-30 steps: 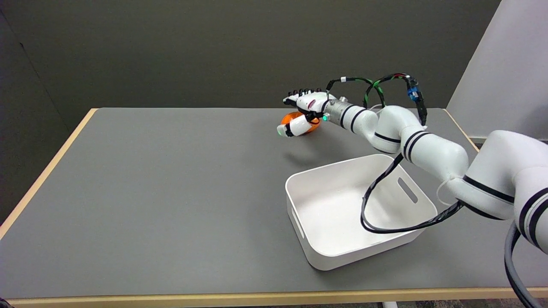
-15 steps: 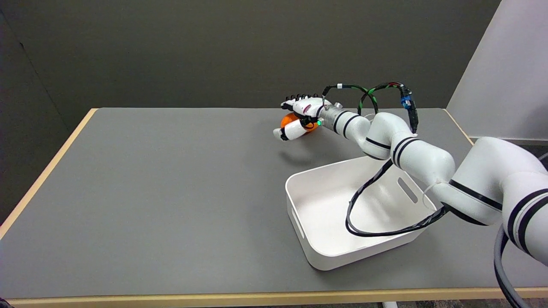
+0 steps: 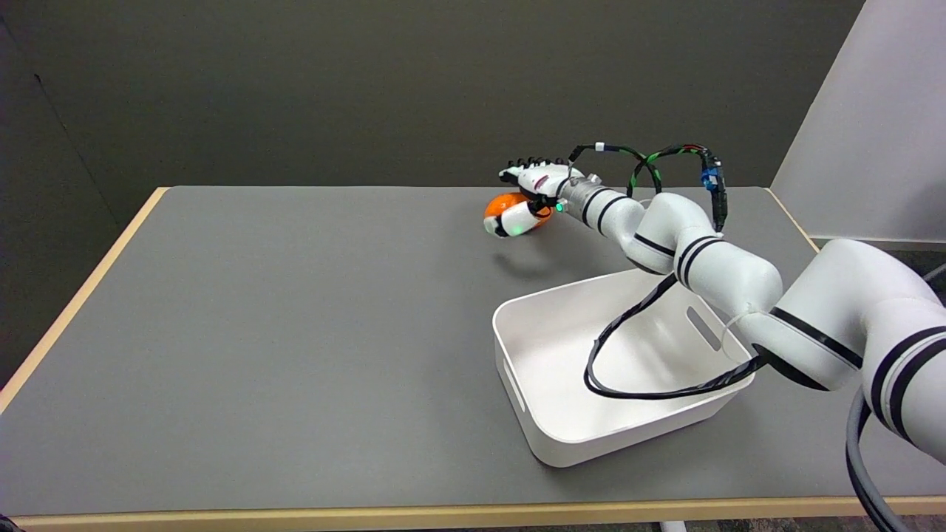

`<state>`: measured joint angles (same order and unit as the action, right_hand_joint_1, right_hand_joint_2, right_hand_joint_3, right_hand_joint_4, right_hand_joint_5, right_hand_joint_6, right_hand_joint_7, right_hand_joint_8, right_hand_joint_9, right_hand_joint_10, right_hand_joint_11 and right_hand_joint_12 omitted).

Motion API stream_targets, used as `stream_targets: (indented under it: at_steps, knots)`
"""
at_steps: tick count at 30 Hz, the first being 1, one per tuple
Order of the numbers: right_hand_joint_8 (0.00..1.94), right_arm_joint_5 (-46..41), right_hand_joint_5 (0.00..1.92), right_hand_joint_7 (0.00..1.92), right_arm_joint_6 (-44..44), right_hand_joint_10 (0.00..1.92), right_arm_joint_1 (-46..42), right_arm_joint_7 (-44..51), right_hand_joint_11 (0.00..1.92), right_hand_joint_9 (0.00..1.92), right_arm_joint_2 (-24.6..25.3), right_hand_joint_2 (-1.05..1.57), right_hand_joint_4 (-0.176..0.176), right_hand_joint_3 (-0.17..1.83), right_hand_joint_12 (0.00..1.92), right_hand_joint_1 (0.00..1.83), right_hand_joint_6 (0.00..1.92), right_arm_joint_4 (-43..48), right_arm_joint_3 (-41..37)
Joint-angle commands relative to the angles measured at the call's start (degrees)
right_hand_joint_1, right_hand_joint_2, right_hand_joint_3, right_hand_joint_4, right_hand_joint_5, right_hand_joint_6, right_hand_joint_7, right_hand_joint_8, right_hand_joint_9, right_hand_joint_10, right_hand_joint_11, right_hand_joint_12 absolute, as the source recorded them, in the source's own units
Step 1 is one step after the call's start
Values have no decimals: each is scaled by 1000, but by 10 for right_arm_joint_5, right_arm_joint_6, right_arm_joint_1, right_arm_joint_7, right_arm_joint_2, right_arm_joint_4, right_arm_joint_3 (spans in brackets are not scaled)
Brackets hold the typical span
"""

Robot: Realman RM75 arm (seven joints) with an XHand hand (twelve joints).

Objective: Pick up mango.

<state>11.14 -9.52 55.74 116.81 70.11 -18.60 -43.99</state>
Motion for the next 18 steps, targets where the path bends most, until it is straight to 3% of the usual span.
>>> stream_targets:
  at_steps: [1,3,6,9,18]
  knots:
    - [109,56,59,79,15,298,-5,19,5,39,-2,521,-71,967,751,349,256,11,-62]
    - [124,56,55,71,13,306,-10,17,-1,35,-1,523,-70,963,761,322,261,5,-54]
    - [55,70,72,109,9,274,-16,13,28,55,4,520,-71,984,715,481,245,-2,-32]
    - [148,76,63,75,3,341,-16,13,-1,40,10,536,-57,972,808,341,289,-2,1]
    - [185,71,74,90,-2,397,-16,5,0,44,11,537,-46,988,852,332,332,4,26]
